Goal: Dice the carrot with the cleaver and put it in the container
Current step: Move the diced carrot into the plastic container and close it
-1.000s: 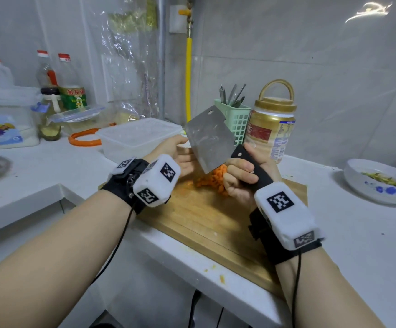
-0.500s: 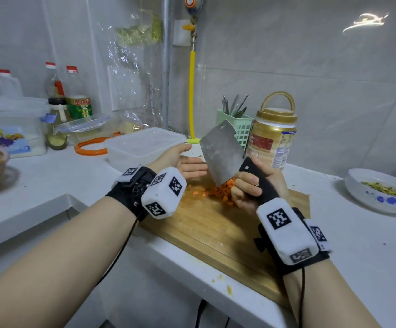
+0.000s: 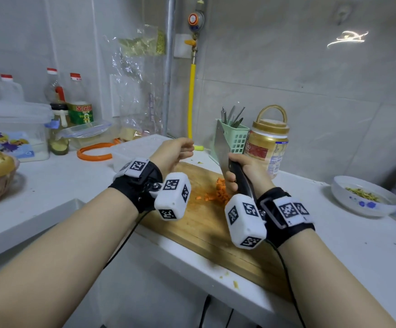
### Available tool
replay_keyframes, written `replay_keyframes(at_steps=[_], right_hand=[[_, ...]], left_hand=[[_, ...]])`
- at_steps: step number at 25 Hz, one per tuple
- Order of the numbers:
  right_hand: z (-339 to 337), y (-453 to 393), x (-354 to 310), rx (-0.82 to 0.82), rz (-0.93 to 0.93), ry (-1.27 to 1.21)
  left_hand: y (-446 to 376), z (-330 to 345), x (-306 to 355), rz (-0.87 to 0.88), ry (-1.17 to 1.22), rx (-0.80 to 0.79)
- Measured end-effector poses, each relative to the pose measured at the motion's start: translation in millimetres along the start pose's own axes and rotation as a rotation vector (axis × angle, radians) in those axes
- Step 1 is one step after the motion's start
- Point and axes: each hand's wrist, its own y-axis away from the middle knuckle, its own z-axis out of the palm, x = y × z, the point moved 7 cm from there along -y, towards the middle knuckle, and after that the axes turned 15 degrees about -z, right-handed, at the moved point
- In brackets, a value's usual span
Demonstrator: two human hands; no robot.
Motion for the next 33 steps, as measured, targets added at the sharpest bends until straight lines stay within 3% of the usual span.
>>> replay_keyframes(at_steps=[3,6,11,15,19,23,33], right_hand=[[-2,0,-9,0.098,-0.166,0.312],[2,2,-20,0.074,-0.357,0.681],[10,11,-22,0.038,-0.446,0.938],[3,21,-32,0.166,-0.46,0.871],[-24,33,-41,0.314,-0.367,1.001],[-46,50,-30,0.388,-0.246,1.035],[-62,74,-14,0.347,-0.061,1.225]], left_hand=[[4,-2,20,0.263,-0.32,0.08],[14,6,29,0.426,-0.588,0.099],[32,28,30,0.62,-0.916,0.06],[43,30,32,0.605,-0.931,0.108],[44,29,28,0.548,-0.93,0.156],[43,43,12,0.496,-0.948,0.094],[35,45,-9,0.339,-0.792,0.061]])
